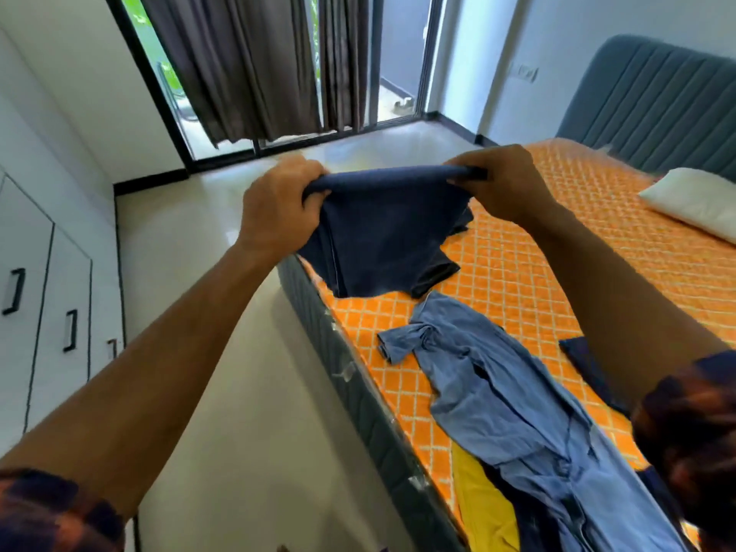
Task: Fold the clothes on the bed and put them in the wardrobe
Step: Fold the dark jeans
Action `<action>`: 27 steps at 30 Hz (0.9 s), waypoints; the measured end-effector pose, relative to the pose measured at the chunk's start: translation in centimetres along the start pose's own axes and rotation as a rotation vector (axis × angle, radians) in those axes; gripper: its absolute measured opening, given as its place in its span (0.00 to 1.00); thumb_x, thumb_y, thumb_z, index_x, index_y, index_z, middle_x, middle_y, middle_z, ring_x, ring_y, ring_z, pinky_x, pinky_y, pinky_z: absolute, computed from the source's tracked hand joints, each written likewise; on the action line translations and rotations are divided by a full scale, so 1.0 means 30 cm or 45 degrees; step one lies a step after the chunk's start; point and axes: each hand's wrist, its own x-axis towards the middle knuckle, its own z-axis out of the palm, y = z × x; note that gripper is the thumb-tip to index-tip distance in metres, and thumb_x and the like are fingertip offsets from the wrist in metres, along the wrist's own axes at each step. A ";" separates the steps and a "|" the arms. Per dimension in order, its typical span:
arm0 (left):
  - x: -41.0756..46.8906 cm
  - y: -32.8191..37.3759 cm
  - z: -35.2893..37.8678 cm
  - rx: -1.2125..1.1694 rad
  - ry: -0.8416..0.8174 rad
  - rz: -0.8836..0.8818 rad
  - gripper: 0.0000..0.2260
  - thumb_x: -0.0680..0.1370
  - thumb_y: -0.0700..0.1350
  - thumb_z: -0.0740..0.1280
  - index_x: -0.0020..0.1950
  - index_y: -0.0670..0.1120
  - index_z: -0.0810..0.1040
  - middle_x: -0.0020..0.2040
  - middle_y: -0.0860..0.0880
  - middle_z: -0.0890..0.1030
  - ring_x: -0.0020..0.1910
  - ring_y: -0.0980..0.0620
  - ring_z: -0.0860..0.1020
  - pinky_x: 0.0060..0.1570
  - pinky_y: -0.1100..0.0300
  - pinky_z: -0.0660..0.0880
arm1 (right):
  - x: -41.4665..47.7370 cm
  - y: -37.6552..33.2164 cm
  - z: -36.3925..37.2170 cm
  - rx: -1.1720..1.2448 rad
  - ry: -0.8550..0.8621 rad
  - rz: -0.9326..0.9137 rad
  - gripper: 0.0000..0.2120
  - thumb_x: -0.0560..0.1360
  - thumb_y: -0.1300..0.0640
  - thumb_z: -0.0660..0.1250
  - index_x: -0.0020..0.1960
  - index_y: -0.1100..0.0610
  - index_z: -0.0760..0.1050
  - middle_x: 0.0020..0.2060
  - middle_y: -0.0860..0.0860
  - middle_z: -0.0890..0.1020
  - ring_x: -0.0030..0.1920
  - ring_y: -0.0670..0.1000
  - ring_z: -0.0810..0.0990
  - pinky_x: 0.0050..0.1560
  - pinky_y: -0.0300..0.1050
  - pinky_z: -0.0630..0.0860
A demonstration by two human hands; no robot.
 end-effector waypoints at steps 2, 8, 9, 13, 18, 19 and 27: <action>-0.062 0.110 0.080 -0.062 0.018 0.010 0.07 0.76 0.42 0.66 0.53 0.47 0.81 0.48 0.47 0.80 0.47 0.45 0.77 0.44 0.52 0.73 | -0.110 0.082 -0.056 0.040 -0.010 -0.004 0.09 0.75 0.61 0.72 0.54 0.56 0.86 0.45 0.51 0.87 0.46 0.42 0.80 0.46 0.44 0.73; -0.499 0.402 0.435 -0.334 -0.349 -0.105 0.08 0.73 0.45 0.66 0.51 0.49 0.79 0.46 0.48 0.82 0.46 0.44 0.81 0.42 0.50 0.77 | -0.676 0.421 0.060 0.089 -0.286 0.381 0.14 0.70 0.64 0.73 0.55 0.58 0.86 0.49 0.59 0.87 0.52 0.57 0.85 0.51 0.51 0.79; -0.606 0.450 0.507 -0.371 -0.487 -0.158 0.08 0.73 0.47 0.64 0.51 0.50 0.79 0.45 0.48 0.82 0.45 0.43 0.81 0.41 0.49 0.77 | -0.809 0.472 0.103 0.074 -0.375 0.495 0.14 0.70 0.66 0.73 0.55 0.58 0.86 0.49 0.59 0.87 0.51 0.59 0.86 0.51 0.51 0.79; -0.939 0.558 0.700 -0.442 -0.987 -0.429 0.10 0.71 0.48 0.64 0.49 0.52 0.82 0.45 0.52 0.81 0.45 0.46 0.81 0.44 0.51 0.76 | -1.199 0.567 0.247 0.029 -0.763 0.742 0.13 0.73 0.69 0.71 0.55 0.60 0.86 0.48 0.60 0.87 0.51 0.64 0.84 0.49 0.52 0.78; -1.054 0.560 0.836 -0.594 -1.309 -0.627 0.07 0.71 0.49 0.68 0.48 0.54 0.79 0.41 0.56 0.79 0.42 0.53 0.78 0.46 0.54 0.76 | -1.336 0.645 0.315 0.036 -0.983 0.870 0.13 0.70 0.64 0.72 0.50 0.51 0.87 0.44 0.54 0.87 0.46 0.57 0.84 0.40 0.47 0.75; -1.029 0.547 0.849 -0.612 -1.327 -0.643 0.05 0.71 0.48 0.68 0.46 0.53 0.80 0.39 0.57 0.78 0.40 0.56 0.77 0.44 0.55 0.74 | -1.316 0.655 0.318 0.057 -0.978 0.879 0.11 0.70 0.62 0.72 0.48 0.51 0.87 0.41 0.53 0.87 0.43 0.56 0.84 0.40 0.49 0.77; -0.716 0.246 1.059 -0.551 -1.101 -1.031 0.05 0.77 0.37 0.67 0.47 0.47 0.78 0.41 0.49 0.79 0.42 0.48 0.76 0.42 0.54 0.70 | -0.832 0.785 0.526 0.322 -0.642 0.955 0.06 0.66 0.54 0.68 0.40 0.44 0.78 0.39 0.46 0.84 0.43 0.49 0.82 0.44 0.51 0.77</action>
